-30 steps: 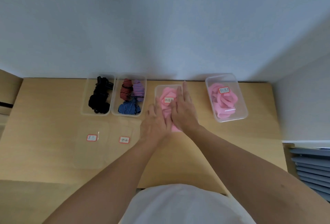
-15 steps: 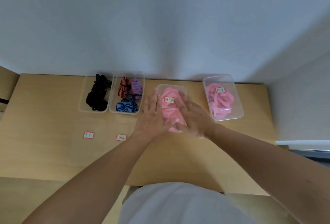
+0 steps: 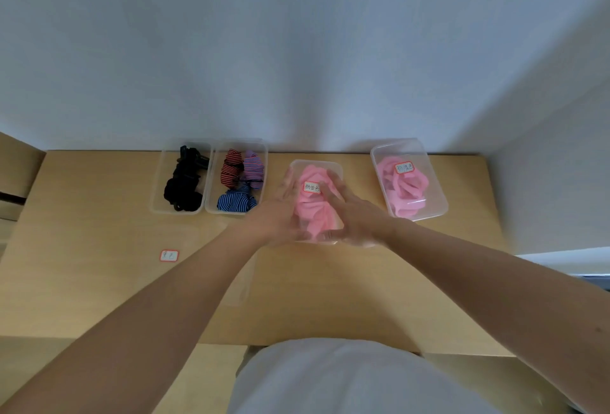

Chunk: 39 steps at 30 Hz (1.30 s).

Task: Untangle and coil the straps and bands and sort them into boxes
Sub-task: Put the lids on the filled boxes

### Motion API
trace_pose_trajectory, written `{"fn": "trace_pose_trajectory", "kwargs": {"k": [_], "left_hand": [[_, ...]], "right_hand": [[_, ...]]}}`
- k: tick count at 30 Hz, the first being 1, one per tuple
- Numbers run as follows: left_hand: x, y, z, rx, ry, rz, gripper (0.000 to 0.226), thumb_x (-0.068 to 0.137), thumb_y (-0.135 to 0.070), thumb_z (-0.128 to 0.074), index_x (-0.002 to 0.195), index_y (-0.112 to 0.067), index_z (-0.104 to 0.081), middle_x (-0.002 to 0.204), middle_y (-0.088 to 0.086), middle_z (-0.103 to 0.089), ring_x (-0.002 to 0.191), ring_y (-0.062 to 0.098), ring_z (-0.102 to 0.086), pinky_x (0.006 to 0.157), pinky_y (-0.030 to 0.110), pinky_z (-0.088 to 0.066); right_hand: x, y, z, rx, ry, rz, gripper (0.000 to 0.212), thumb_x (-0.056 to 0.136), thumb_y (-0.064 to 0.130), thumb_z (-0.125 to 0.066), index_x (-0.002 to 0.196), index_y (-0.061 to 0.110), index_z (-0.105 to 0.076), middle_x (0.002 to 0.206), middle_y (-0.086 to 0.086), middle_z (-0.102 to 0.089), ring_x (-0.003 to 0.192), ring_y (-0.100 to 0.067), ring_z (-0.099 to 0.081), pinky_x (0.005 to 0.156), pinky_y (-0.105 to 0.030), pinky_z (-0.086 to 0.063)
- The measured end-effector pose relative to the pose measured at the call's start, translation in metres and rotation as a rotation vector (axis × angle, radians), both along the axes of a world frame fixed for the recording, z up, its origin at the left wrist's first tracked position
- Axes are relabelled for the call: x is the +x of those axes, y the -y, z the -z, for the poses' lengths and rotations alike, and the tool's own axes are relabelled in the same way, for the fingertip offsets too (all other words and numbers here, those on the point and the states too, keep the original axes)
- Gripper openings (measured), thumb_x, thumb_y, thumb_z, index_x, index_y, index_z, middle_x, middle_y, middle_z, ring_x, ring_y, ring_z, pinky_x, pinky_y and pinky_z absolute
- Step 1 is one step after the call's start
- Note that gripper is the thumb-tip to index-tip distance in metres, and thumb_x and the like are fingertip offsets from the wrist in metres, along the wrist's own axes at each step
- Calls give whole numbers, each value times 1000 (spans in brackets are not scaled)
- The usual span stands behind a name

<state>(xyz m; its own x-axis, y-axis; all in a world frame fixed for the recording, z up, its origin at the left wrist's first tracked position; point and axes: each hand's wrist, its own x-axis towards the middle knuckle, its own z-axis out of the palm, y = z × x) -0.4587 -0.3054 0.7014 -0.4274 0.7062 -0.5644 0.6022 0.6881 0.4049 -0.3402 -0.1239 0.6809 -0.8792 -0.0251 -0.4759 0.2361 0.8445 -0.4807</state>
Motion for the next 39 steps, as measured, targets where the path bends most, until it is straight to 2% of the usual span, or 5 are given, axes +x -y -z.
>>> {"fn": "trace_pose_trajectory", "kwargs": {"k": [7,18,30,35,39], "left_hand": [[-1,-4,14,59,-70,-49,116,82,-60,-70,161,-31,11,165,-10,30,155,20,-18,111,47,-43],[-5,-1,19,49,-34,-39,136,69,-67,-81,159,-35,16,164,-11,31,157,15,-6,116,42,-32],[0,-9,13,-7,-57,-55,139,70,-53,-87,161,-26,15,163,-9,34,154,24,-24,112,46,-41],[5,-3,9,-19,-40,-8,122,86,-52,-73,159,-23,20,162,-4,37,155,29,-17,117,51,-35],[21,13,23,-16,-275,73,82,103,-57,-20,161,-7,10,167,7,27,157,28,-1,125,50,-19]], "right_hand": [[-6,12,3,-66,13,79,108,90,39,-71,159,28,12,157,10,42,153,-26,-19,105,-40,-43],[-6,2,-4,-28,19,52,118,77,55,-79,159,39,4,160,16,34,155,-21,-9,111,-45,-41],[-14,10,-9,-6,89,56,127,77,54,-79,159,28,14,160,9,37,154,-28,15,117,-55,-31],[-7,22,9,110,-47,88,84,102,53,-40,159,24,14,161,-3,35,153,-35,17,117,-58,-28],[-8,37,25,232,-183,226,74,103,54,-27,160,23,8,165,-12,26,154,-39,10,117,-58,-25]]}}
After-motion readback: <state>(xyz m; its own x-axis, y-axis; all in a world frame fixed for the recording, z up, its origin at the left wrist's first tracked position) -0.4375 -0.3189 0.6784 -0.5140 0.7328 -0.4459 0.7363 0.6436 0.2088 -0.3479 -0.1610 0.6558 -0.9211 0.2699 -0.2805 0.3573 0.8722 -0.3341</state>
